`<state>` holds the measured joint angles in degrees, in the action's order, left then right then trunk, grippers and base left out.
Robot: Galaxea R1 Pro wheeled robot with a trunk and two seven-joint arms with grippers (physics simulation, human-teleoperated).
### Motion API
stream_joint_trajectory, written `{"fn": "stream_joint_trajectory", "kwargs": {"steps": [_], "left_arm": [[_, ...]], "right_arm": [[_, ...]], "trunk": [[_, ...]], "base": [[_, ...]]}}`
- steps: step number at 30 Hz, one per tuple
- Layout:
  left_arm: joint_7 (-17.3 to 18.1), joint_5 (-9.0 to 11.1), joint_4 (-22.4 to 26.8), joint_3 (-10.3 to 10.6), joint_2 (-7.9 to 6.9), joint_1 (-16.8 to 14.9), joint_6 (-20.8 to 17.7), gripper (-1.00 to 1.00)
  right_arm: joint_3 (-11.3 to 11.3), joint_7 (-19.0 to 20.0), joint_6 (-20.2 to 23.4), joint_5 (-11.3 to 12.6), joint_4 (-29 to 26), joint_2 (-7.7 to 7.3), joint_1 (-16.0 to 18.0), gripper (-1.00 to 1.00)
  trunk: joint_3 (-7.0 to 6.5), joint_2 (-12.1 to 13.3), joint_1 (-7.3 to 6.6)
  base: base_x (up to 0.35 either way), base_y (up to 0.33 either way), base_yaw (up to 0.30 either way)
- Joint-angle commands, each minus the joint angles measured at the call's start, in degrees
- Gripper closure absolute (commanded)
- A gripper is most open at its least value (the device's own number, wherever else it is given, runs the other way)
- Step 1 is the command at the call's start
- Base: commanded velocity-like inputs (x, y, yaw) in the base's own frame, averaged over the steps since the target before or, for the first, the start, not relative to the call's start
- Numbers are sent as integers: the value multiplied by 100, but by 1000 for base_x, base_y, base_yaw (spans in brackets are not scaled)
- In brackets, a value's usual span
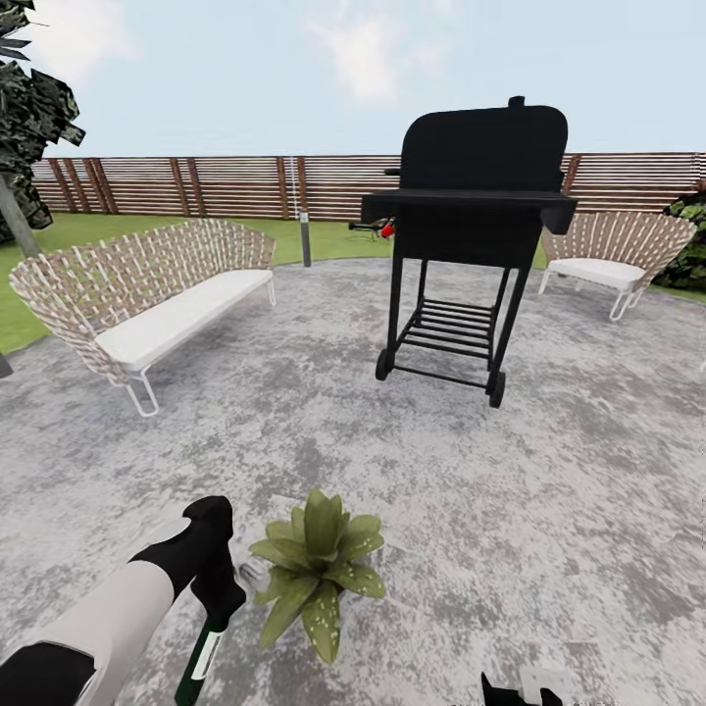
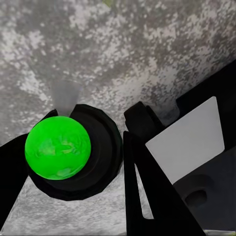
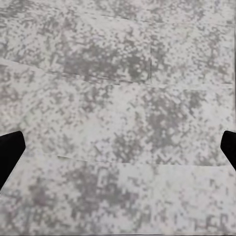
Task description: Pick up the pesticide atomizer in the garden and spray insectifuge to fully cover both potted plants in the garden.
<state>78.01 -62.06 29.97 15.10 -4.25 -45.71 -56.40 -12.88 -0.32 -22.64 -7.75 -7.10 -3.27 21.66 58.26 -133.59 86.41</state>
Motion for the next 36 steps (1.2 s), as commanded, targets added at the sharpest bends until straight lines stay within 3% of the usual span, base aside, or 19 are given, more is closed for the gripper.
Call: {"fn": "stream_joint_trajectory", "kwargs": {"steps": [1,12,23,36], "left_arm": [[57,-33,11,27,-6,0,-55,100],[50,-37,8,28,-32,39,-55,100],[42,-34,71,28,-24,62,-47,100],[34,-34,10,36,-1,169,-43,100]], "right_arm": [[-48,-3,-21,-60,8,1,5,-100],[-48,-3,-21,-60,8,1,5,-100],[-48,-3,-21,-60,7,1,5,-100],[-48,-3,-21,-60,10,1,5,-100]], "trunk": [[5,-2,-1],[5,-2,-1],[5,-2,-1],[5,-2,-1]], "base": [[25,95,-281],[-24,18,-63],[-86,149,0],[137,1,0]]}}
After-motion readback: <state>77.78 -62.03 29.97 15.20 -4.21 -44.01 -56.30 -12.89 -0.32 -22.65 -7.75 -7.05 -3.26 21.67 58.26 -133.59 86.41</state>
